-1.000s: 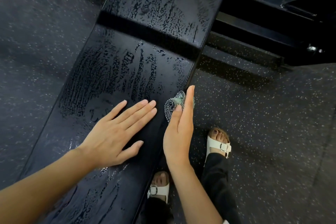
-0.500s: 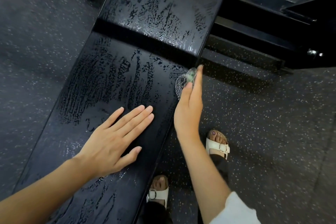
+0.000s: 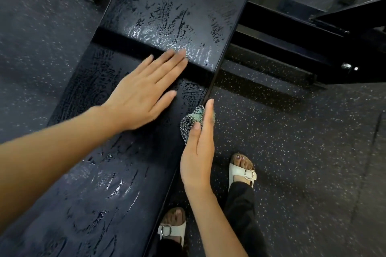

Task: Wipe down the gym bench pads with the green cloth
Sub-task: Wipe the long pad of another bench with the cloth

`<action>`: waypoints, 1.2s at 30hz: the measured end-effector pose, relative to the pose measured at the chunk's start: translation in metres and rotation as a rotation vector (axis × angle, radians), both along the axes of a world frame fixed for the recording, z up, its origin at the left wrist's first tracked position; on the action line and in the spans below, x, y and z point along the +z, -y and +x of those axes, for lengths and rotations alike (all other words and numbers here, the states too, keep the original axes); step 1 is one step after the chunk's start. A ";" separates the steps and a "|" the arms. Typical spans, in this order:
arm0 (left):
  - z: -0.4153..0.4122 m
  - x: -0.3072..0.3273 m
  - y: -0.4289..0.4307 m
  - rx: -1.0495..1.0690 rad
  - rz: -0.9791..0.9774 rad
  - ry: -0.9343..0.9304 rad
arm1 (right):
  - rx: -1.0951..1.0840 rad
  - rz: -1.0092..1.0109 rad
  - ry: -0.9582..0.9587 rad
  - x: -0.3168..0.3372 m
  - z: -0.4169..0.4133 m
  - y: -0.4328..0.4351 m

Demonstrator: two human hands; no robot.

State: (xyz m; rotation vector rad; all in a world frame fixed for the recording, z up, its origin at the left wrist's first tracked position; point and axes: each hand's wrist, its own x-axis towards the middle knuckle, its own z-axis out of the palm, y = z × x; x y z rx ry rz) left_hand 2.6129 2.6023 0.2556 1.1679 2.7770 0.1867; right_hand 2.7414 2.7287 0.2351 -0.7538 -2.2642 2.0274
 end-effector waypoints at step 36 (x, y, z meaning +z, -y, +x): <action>-0.031 -0.005 -0.021 -0.155 -0.055 -0.007 | -0.024 -0.043 -0.066 -0.008 -0.039 -0.018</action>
